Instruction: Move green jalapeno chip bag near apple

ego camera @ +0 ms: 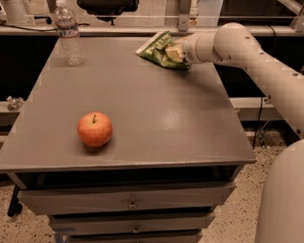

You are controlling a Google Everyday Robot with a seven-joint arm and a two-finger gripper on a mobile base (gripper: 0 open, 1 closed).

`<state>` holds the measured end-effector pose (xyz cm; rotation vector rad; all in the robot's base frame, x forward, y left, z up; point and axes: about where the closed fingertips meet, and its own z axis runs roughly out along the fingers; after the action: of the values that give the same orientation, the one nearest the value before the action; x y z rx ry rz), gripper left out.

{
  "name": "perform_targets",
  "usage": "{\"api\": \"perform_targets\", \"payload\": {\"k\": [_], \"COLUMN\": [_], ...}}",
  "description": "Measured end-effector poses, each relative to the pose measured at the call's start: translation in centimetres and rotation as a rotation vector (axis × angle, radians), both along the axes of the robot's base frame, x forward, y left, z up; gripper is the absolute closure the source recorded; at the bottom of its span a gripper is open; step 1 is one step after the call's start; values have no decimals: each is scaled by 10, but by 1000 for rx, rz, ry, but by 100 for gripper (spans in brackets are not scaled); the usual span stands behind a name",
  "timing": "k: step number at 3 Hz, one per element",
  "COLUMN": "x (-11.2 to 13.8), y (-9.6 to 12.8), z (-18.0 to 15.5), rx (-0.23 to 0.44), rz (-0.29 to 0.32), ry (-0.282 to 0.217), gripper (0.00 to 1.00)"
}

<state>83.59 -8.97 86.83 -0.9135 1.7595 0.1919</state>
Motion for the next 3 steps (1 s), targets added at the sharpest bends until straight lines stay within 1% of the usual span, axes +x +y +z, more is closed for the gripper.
{"api": "perform_targets", "payload": {"k": [1,2,3], "x": [-5,-19,-48], "y": [-7,-15,-16], "z": [5,18,30], "rx": [-14,4,30], "rz": [-11,2,61], "ry": [-13,-12,5], "gripper": [86,100,100]}}
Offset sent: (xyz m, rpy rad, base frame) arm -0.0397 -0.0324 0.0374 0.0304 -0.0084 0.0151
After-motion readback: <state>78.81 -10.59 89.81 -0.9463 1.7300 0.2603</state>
